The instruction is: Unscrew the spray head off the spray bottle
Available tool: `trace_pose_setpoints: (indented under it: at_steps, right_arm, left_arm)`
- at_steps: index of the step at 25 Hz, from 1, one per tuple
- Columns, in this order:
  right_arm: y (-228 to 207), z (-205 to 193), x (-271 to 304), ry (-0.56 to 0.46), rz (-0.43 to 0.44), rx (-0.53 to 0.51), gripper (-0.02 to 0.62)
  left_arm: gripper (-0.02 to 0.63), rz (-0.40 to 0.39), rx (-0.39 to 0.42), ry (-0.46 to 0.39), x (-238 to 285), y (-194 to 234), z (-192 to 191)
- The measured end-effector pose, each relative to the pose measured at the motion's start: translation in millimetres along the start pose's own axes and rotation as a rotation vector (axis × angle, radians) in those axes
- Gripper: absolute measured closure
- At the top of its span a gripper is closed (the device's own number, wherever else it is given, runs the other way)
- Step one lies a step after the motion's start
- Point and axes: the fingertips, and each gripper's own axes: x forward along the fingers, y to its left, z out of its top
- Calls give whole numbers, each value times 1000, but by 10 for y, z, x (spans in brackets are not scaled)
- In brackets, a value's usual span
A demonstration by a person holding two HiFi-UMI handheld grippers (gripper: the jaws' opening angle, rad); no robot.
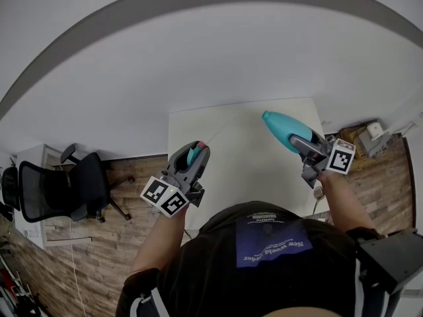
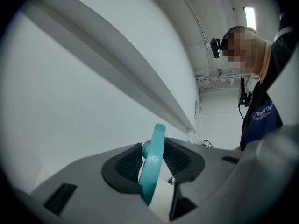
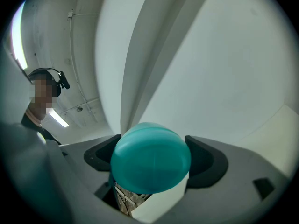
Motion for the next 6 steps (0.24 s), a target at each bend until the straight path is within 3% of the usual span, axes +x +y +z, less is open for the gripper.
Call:
trace_pose_setpoints:
  at_steps: [6]
  right_arm:
    - [-32,-5,-15,1,3,2,176]
  left_arm:
    - [469,1,3,2,28,-10,-25]
